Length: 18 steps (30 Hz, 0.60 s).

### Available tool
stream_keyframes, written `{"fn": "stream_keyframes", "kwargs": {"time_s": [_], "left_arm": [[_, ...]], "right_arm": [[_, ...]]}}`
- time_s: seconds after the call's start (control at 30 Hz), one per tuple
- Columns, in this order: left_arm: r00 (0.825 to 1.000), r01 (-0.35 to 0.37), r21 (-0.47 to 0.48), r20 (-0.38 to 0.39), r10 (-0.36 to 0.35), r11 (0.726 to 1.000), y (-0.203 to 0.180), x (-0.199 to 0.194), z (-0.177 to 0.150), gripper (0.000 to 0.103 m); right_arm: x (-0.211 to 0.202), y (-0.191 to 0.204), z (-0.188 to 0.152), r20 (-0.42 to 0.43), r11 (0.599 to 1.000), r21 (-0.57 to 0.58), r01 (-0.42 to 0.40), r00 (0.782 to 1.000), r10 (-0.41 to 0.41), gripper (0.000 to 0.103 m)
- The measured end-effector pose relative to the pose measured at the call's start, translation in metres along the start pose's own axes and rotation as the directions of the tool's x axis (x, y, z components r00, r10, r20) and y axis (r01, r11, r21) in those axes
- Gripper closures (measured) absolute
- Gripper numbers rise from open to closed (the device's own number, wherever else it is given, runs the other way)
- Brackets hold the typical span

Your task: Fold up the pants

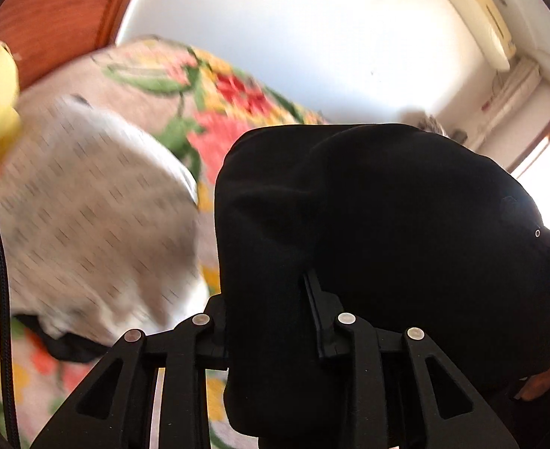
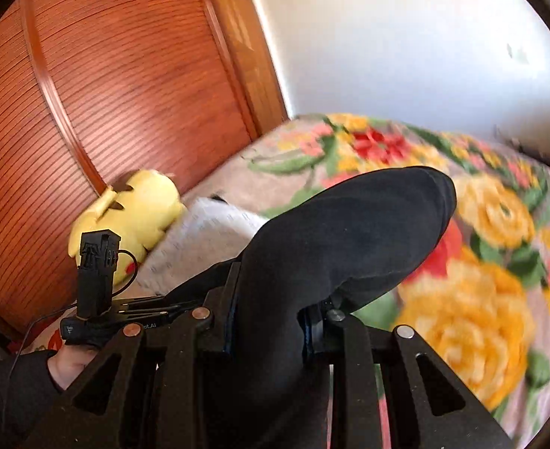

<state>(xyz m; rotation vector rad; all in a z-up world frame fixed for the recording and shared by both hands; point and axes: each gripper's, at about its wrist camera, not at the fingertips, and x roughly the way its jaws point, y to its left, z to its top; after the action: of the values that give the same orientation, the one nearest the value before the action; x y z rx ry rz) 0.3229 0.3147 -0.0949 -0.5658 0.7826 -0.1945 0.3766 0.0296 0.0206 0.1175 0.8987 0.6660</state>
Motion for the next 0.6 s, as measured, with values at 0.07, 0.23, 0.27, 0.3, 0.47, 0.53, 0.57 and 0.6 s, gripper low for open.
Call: {"fn": "stream_keyframes", "kwargs": {"time_s": [0.07, 0.23, 0.27, 0.3, 0.47, 0.53, 0.57, 0.6], "left_arm": [[0.999, -0.021, -0.004, 0.044, 0.022, 1.000, 0.013, -0.029, 0.024, 0.073], [0.980, -0.146, 0.026, 0.140, 0.142, 0.989, 0.047, -0.102, 0.084, 0.073], [0.971, -0.191, 0.044, 0.154, 0.182, 0.981, 0.053, -0.115, 0.095, 0.073], [0.962, -0.229, 0.058, 0.164, 0.217, 0.972, 0.058, -0.124, 0.103, 0.073], [0.909, -0.407, 0.110, 0.153, 0.389, 0.907, 0.100, -0.123, 0.125, 0.073], [0.892, -0.447, 0.109, 0.123, 0.434, 0.888, 0.125, -0.098, 0.121, 0.079], [0.886, -0.462, 0.107, 0.101, 0.453, 0.880, 0.136, -0.085, 0.116, 0.080], [0.880, -0.474, 0.100, 0.076, 0.468, 0.875, 0.143, -0.068, 0.110, 0.081]], "right_arm": [[0.007, 0.024, 0.027, 0.027, 0.999, -0.041, -0.027, 0.999, 0.028, 0.076], [0.033, 0.075, 0.072, 0.094, 0.988, -0.107, -0.108, 0.989, 0.118, 0.076], [0.043, 0.083, 0.079, 0.110, 0.985, -0.112, -0.133, 0.983, 0.146, 0.076], [0.050, 0.087, 0.082, 0.117, 0.983, -0.109, -0.147, 0.980, 0.160, 0.076], [0.126, 0.093, 0.070, 0.131, 0.971, -0.023, -0.240, 0.962, 0.241, 0.076], [0.174, 0.086, 0.044, 0.102, 0.967, 0.032, -0.252, 0.963, 0.248, 0.076], [0.193, 0.084, 0.033, 0.079, 0.967, 0.056, -0.247, 0.967, 0.243, 0.076], [0.223, 0.078, 0.011, 0.028, 0.969, 0.091, -0.229, 0.973, 0.228, 0.076]]}}
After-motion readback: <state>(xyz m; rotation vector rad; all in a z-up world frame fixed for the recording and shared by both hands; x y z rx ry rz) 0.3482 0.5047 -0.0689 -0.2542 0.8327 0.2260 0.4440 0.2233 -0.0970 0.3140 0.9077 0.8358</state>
